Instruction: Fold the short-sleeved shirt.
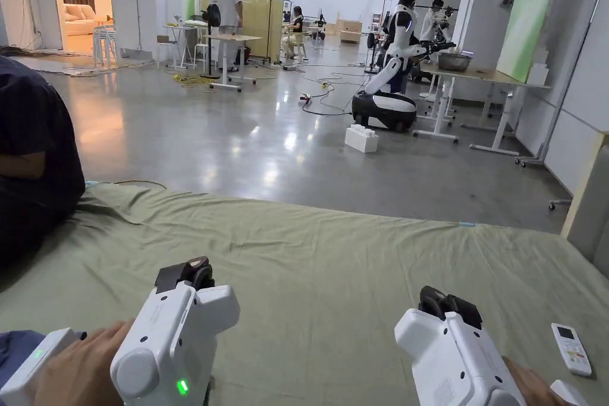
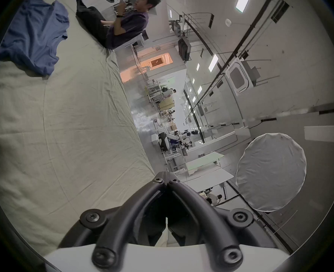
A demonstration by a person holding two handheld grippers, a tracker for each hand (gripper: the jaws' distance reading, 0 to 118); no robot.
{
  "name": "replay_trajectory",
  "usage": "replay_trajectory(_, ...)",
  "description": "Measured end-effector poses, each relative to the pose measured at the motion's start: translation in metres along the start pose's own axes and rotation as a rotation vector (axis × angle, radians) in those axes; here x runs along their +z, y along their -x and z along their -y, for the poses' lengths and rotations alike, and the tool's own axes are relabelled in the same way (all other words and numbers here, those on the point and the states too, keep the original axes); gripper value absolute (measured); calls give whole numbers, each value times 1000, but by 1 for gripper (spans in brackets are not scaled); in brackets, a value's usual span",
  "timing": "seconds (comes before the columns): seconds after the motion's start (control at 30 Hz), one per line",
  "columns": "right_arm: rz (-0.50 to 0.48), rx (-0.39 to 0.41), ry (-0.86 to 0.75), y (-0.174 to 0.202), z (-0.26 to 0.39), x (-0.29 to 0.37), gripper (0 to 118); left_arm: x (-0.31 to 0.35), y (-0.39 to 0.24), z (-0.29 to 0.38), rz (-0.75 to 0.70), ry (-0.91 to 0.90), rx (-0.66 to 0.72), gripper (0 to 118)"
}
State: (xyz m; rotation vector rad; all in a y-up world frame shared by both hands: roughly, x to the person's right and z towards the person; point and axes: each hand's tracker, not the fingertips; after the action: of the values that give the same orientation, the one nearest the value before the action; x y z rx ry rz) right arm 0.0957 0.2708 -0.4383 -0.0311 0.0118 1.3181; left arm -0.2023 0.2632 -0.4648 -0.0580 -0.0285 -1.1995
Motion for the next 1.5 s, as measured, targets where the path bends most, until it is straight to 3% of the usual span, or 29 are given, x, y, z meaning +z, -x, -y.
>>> replay_trajectory(0.1,-25,-278,30,-14,3,-1,1,-1,15,2,27,42,373,9)
replay_trajectory(0.13,-31,-425,48,-20,4,-2,1,0,22,4,41,54,501,9)
replay_trajectory(0.17,-28,-591,67,-27,8,-3,1,1,29,9,49,24,756,9)
replay_trajectory(0.23,2,-841,112,-34,13,-3,1,4,37,16,43,-26,1030,9)
replay_trajectory(0.33,43,-1177,180,-31,24,-1,1,8,39,18,-17,-41,1233,9)
replay_trajectory(0.43,79,-1375,202,-27,31,3,1,7,40,20,-10,-3,1370,9)
replay_trajectory(0.53,123,-1378,210,-27,32,7,0,5,40,19,-25,5,1372,9)
replay_trajectory(0.83,102,-1313,201,-33,25,11,0,8,41,12,24,15,1225,9)
replay_trajectory(1.1,70,-1224,169,-28,8,11,0,5,48,31,99,113,1256,9)
replay_trajectory(1.5,-90,-1249,203,13,-17,-11,0,27,63,218,214,556,1248,9)
